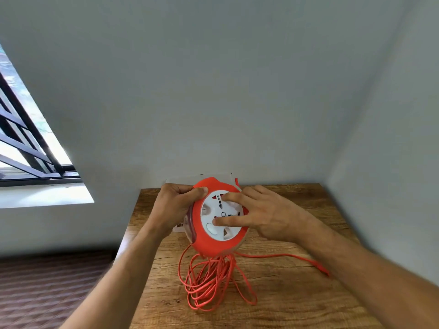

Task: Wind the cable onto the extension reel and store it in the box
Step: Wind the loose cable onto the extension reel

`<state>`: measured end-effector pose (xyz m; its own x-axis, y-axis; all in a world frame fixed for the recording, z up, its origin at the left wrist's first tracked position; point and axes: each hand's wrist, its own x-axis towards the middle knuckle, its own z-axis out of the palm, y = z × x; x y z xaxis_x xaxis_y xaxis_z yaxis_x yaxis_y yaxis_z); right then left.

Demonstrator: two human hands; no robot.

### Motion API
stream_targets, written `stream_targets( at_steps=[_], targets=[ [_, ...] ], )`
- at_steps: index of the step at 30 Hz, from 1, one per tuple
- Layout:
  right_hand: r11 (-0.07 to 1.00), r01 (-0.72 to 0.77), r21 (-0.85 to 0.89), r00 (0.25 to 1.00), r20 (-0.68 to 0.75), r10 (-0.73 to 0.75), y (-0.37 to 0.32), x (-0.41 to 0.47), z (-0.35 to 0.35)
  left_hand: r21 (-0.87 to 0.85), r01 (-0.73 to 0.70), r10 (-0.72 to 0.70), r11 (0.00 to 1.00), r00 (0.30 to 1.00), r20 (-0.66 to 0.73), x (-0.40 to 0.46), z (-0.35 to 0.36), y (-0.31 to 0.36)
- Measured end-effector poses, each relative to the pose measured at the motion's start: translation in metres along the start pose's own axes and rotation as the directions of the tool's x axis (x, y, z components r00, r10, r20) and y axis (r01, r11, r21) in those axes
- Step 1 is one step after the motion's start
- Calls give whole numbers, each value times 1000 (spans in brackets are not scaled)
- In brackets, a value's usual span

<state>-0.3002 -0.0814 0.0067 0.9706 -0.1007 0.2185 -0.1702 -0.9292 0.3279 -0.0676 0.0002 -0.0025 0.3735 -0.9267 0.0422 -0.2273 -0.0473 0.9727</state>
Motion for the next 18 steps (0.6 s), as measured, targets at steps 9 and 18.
stream_targets(
  at_steps=[9,18],
  targets=[
    [1000,13,-26,991,130,-9,-18,6,7,65,62,-67,996,995,79,-9,5,0],
    [979,-204,15,979,30,203,-36,6,21,46,23,-24,999,999,25,-9,10,-3]
  ],
)
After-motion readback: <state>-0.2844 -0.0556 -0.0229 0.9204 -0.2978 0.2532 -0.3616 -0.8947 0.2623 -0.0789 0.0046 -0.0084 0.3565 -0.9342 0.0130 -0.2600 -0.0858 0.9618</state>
